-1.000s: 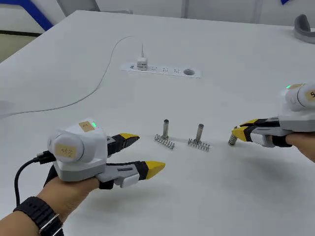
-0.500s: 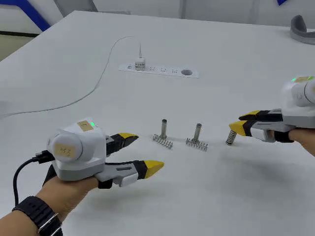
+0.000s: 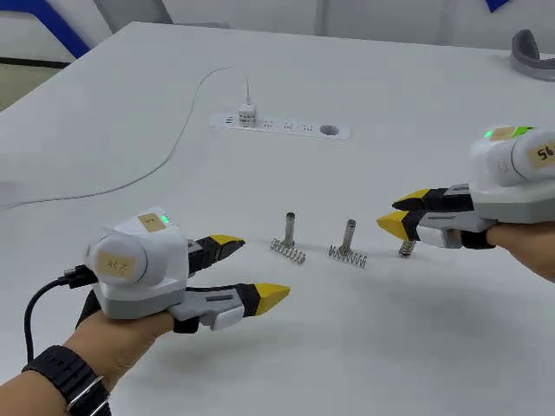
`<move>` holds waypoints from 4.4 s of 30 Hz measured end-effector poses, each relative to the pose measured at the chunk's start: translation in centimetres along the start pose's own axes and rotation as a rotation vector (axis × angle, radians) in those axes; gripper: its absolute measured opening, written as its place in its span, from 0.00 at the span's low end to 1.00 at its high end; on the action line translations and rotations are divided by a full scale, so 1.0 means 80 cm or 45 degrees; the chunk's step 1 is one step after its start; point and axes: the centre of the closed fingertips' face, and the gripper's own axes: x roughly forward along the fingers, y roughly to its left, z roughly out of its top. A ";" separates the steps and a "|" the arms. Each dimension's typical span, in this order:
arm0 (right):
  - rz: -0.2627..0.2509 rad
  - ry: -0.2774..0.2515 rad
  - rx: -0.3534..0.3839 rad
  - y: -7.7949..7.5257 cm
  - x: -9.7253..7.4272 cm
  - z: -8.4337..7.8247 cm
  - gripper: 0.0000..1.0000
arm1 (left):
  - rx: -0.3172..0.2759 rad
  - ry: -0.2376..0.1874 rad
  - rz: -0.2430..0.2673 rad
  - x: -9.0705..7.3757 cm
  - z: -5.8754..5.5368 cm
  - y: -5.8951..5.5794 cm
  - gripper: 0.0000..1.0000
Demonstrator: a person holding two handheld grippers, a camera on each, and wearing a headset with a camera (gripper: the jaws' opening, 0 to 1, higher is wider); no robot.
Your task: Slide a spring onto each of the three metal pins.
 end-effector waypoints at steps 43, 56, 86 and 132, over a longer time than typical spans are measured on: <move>0.166 0.238 -0.010 0.027 0.060 -0.073 0.17 | -0.002 0.034 -0.014 0.002 -0.009 -0.007 0.54; 0.162 0.243 0.035 0.026 0.063 -0.074 0.13 | 0.000 0.035 -0.012 0.002 -0.009 -0.007 0.54; 0.403 0.255 -0.277 0.101 0.012 -0.039 0.11 | 0.118 0.073 -0.156 0.024 -0.009 -0.050 0.47; 0.664 0.126 -0.261 0.163 -0.013 0.004 0.11 | 0.291 0.096 -0.334 0.024 -0.014 -0.093 0.12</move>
